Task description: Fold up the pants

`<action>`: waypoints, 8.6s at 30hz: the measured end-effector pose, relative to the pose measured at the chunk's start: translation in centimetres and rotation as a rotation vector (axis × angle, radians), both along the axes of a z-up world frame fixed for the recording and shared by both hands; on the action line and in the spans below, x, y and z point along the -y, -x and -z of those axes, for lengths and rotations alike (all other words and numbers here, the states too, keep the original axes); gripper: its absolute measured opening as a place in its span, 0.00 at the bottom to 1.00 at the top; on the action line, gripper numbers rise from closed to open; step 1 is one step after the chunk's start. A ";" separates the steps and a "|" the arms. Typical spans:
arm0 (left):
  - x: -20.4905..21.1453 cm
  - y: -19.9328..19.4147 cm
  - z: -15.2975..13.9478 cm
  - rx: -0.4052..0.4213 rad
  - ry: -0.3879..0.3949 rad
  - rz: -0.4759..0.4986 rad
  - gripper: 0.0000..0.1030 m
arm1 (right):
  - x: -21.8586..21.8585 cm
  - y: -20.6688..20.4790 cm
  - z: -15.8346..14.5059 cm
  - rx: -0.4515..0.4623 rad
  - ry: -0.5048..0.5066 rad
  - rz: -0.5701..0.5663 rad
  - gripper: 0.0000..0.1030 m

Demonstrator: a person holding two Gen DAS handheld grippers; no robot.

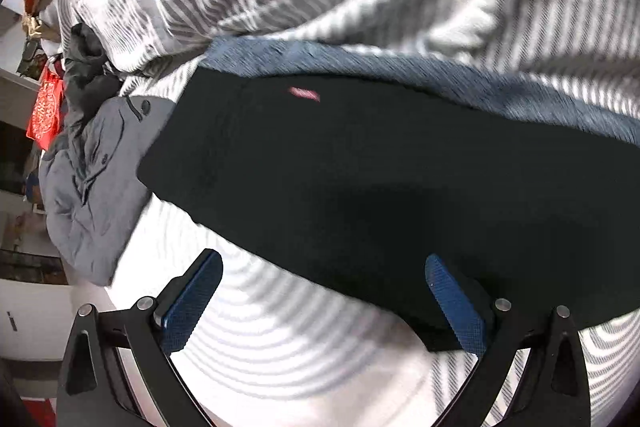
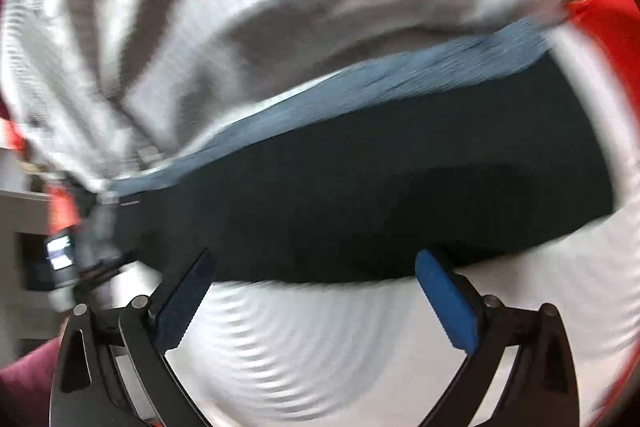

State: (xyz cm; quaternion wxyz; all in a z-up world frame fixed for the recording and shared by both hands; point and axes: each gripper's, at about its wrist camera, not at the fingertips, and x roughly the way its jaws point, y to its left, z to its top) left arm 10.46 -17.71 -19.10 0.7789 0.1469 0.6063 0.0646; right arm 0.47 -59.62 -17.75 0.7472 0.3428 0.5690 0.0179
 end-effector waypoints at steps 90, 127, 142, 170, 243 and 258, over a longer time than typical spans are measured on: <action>20.9 4.2 -1.3 -0.108 0.369 0.420 0.93 | 1.3 11.1 2.3 0.024 -0.203 0.503 0.65; 32.7 4.4 -0.2 -0.077 0.288 0.406 0.93 | 14.8 12.3 3.4 0.224 -0.207 0.726 0.59; 37.3 -0.4 1.2 0.005 0.242 0.239 0.93 | 15.0 11.2 4.1 0.270 -0.201 0.692 0.61; 35.8 0.6 0.2 0.041 0.299 0.254 1.00 | 7.9 1.2 -4.3 0.383 -0.176 0.445 0.14; 5.9 -8.0 2.9 -0.015 0.327 0.286 1.00 | -32.3 -7.6 0.4 0.182 0.753 -0.581 0.49; 15.0 -3.0 -2.0 -0.077 0.578 0.448 0.80 | -11.5 -5.4 -2.3 -0.011 0.340 0.114 0.13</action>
